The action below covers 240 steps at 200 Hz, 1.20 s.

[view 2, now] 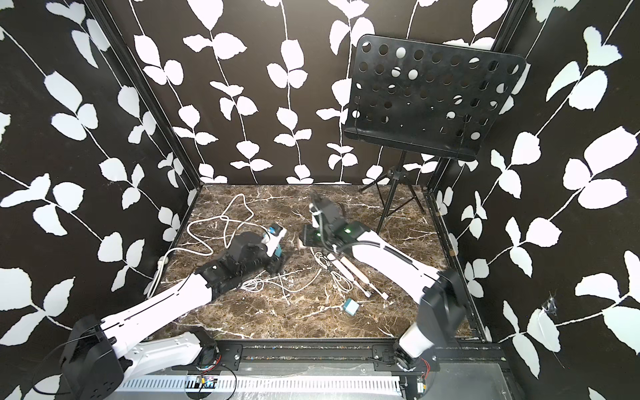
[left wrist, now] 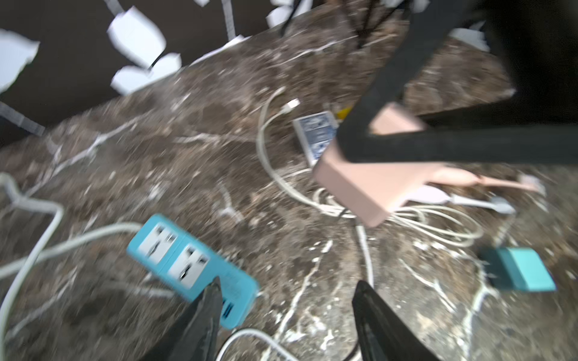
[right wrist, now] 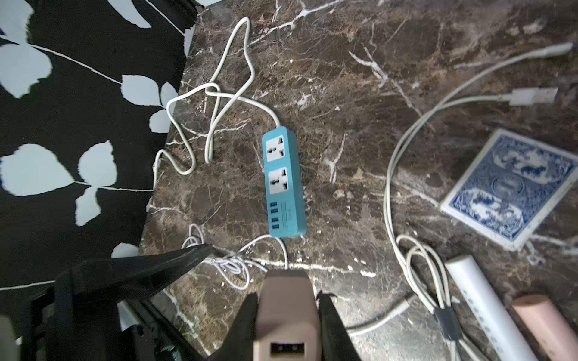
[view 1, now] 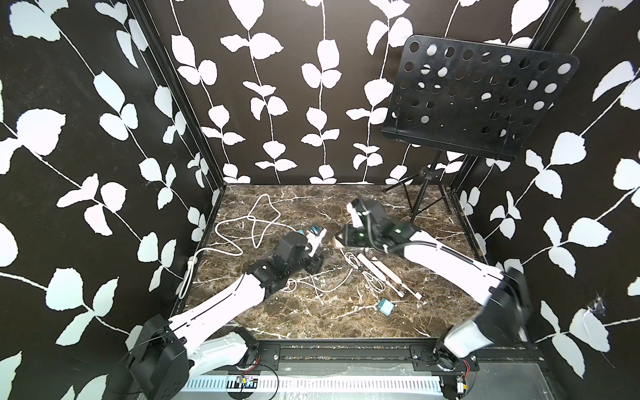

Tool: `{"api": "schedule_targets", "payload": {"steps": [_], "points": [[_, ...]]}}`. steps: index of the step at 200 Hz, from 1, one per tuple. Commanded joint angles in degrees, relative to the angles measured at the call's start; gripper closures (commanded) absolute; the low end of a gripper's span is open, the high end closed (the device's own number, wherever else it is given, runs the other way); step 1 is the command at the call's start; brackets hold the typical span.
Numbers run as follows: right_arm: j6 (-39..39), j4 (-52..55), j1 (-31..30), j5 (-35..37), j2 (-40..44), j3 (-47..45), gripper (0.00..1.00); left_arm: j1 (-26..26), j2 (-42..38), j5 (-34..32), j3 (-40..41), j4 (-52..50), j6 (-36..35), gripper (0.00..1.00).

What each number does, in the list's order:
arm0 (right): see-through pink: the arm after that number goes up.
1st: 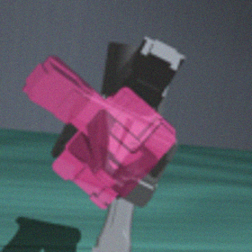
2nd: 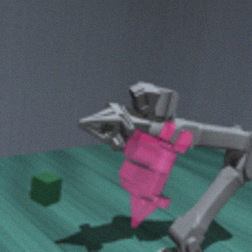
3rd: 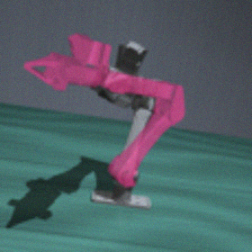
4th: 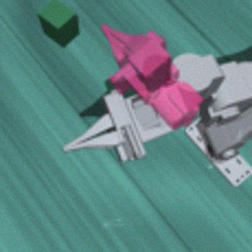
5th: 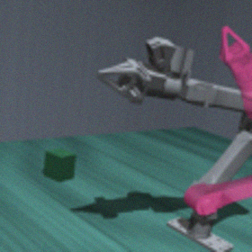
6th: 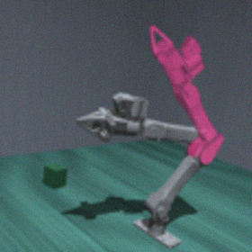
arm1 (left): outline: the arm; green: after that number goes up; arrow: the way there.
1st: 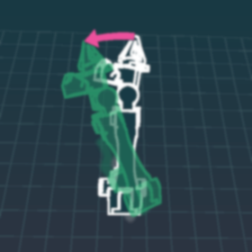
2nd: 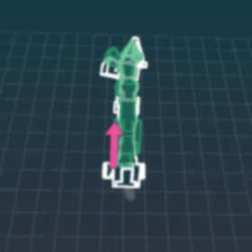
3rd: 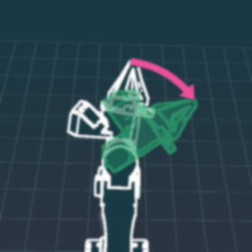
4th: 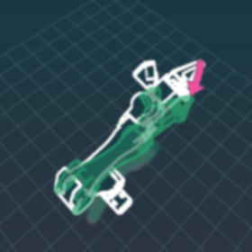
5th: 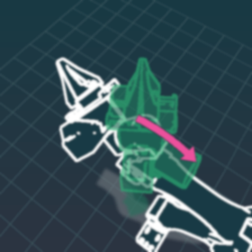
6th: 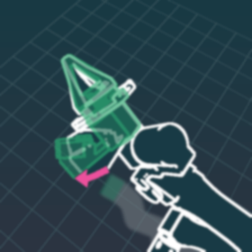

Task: Charge the electric toothbrush
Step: Move the socket to the center of the board.

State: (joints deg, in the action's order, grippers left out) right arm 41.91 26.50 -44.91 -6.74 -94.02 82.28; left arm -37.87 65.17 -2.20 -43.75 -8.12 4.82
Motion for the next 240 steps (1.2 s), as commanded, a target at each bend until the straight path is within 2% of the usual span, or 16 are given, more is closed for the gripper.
{"api": "schedule_targets", "payload": {"steps": [1,20,32,63,78,97,116,146,167,211,240], "points": [[-2.5,7.2,-2.0,9.8,-6.7,9.5,0.83,6.9,3.7,-0.9,-2.6,-4.8,9.7,0.34],[-2.9,7.4,-2.0,10.1,-12.6,16.0,0.84,12.2,9.1,2.5,-5.0,-4.0,14.8,0.37],[-3.5,8.6,-2.0,9.9,-16.4,20.7,0.84,14.2,12.9,1.8,-7.8,-4.4,16.9,0.39],[-5.7,10.7,-2.0,9.4,-24.9,29.9,0.84,20.0,23.2,5.2,-11.3,4.0,20.6,0.42],[-7.3,13.0,-1.9,8.6,-29.6,35.8,0.84,21.7,28.2,5.4,-14.5,6.5,21.2,0.46],[-9.1,15.3,-1.9,8.0,-34.3,42.1,0.84,22.7,33.9,2.5,-20.3,3.1,21.3,0.51],[-9.7,16.8,-1.5,7.9,-37.2,45.8,0.85,24.0,37.2,3.0,-21.5,6.5,22.5,0.57],[-9.7,16.9,-0.8,6.7,-38.7,46.9,0.85,24.3,43.3,4.7,-26.9,4.1,22.1,0.63],[-10.0,17.1,-0.6,6.5,-39.3,47.1,0.86,24.2,45.1,7.0,-25.8,7.5,23.0,0.70],[-10.4,17.1,-0.6,6.2,-39.7,46.9,0.87,24.0,46.3,12.0,-24.9,6.3,22.0,0.85],[-10.8,17.2,-0.6,6.3,-39.7,47.0,0.87,23.2,46.0,14.9,-23.3,6.6,22.0,0.88]]}}
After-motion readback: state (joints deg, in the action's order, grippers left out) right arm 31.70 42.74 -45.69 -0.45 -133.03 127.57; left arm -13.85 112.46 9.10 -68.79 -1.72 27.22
